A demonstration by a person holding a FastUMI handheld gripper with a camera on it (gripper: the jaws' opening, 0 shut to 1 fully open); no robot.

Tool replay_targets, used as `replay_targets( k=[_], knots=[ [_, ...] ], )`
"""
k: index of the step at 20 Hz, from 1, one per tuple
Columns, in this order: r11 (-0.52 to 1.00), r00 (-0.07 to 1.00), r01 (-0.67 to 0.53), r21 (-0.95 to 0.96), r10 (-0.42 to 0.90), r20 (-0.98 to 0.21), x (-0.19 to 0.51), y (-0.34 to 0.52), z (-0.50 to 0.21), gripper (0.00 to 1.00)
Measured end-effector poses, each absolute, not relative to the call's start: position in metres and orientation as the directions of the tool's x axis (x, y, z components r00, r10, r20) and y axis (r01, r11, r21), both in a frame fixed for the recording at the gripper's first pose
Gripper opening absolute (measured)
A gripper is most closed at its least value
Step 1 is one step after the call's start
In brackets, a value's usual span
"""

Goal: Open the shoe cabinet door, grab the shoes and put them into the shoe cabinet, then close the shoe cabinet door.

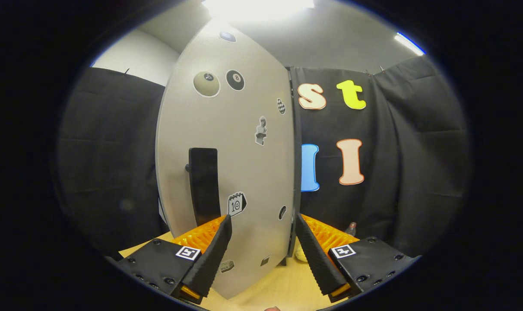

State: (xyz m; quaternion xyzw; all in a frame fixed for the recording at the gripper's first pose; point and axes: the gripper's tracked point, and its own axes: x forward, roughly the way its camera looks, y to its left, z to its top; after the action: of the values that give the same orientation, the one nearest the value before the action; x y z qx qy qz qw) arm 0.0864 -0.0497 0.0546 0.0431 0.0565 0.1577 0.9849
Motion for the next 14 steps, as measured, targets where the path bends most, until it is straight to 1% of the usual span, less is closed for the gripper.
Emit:
replay_targets(
  k=[4,6,9,14],
  knots=[
    [0.94,0.937,-0.334,0.075,0.34,-0.084,0.096,-0.008,0.057,0.94],
    [0.93,0.927,-0.357,0.083,0.364,-0.094,0.103,0.018,0.054,0.94],
    [0.907,0.901,-0.407,0.108,0.418,-0.113,0.11,0.062,0.046,0.97],
    [0.894,0.884,-0.441,0.075,0.447,-0.135,0.119,0.107,0.038,0.98]
  ],
)
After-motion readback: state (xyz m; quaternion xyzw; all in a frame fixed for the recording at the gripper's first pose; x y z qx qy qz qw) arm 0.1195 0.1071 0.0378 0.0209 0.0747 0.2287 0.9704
